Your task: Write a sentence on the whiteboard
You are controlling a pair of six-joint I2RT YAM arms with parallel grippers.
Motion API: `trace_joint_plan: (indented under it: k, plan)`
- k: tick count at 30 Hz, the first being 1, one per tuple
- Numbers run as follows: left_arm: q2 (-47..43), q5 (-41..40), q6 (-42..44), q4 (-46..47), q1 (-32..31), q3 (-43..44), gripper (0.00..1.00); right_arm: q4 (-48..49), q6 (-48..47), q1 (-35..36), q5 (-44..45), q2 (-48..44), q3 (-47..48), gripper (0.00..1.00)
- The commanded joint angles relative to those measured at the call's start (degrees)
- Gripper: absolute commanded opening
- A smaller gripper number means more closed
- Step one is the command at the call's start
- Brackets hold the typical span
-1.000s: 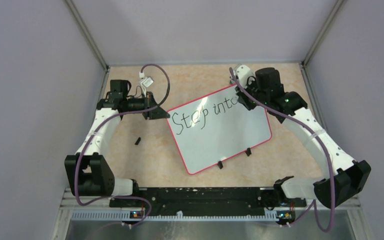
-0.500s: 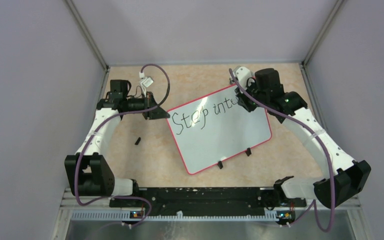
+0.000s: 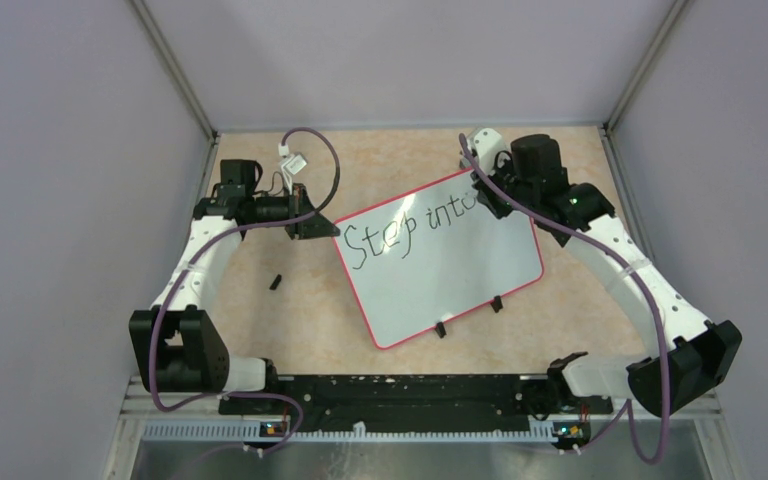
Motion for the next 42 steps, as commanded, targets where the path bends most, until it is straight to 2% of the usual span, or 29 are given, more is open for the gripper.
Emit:
trace_joint_plan:
  k: [1,12,29,37,42]
  plan:
    - [-0.16,-1.06,2.23,0.61,-0.48,-0.18,0.00,2.16,-0.72,-0.55,1.78,0.18,0.68,0.00]
    - [-0.20,-1.04,2.20,0.57,-0.47,-0.11,0.00,1.31,-2.07,-0.55,4.21,0.09,-0.28,0.00]
    - [0.12,-0.94,2.08,0.55,-0.51,0.06,0.00,-1.30,-2.36,-0.55,1.40,-0.01,1.35,0.00]
    - [0.63,-1.25,2.80,-0.21,-0.50,0.79,0.00,-8.39,-1.89,-0.55,-11.20,0.05,11.23,0.00]
    - [1.15,-1.65,3.59,-0.97,-0.49,1.65,0.00,-11.51,-1.72,-0.55,-19.98,-1.17,12.03,0.00]
